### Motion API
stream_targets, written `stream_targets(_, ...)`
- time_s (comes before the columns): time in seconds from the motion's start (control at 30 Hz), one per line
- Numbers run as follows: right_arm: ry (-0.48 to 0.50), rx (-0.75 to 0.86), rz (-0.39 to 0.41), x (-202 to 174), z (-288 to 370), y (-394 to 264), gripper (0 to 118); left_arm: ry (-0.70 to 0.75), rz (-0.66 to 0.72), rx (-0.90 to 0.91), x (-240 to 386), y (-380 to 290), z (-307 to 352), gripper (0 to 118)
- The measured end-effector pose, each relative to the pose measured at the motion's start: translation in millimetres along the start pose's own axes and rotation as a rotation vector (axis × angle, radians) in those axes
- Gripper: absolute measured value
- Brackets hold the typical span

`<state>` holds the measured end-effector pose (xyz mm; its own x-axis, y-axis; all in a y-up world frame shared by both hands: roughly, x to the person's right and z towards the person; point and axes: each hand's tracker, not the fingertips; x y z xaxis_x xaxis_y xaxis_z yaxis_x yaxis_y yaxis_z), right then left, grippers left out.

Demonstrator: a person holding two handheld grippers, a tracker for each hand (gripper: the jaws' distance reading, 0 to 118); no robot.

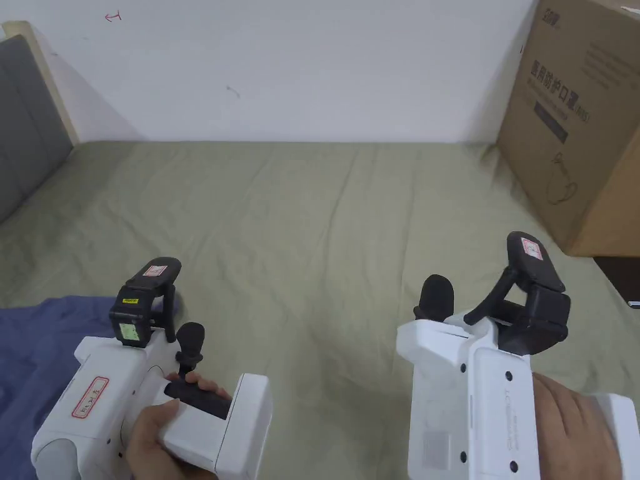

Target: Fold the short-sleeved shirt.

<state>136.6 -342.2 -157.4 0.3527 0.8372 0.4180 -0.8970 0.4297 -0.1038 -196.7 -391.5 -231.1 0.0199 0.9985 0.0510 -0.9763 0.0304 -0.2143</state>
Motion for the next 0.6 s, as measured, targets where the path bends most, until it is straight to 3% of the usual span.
stream_targets(0.07,0.082,-0.086,-0.181,12,-6,-1,116,0.052,-0.273,0.022,22,-8,3,118)
stream_targets(0.2,0.253,-0.244,-0.680,40,-21,-18,116,0.155,-1.064,0.079,61,-45,1,118)
stream_targets(0.3,0.350,-0.327,-0.956,47,-27,-34,116,0.183,-1.513,0.127,62,-76,0,118)
stream_targets(0.33,0.366,-0.353,-1.020,47,-29,-38,116,0.192,-1.573,0.129,60,-83,-1,118)
stream_targets(0.43,0.382,-0.389,-1.099,45,-28,-47,116,0.196,-1.705,0.129,50,-91,-1,118)
stream_targets(0.6,0.384,-0.387,-1.058,41,-28,-45,116,0.207,-1.673,0.100,45,-87,-3,118)
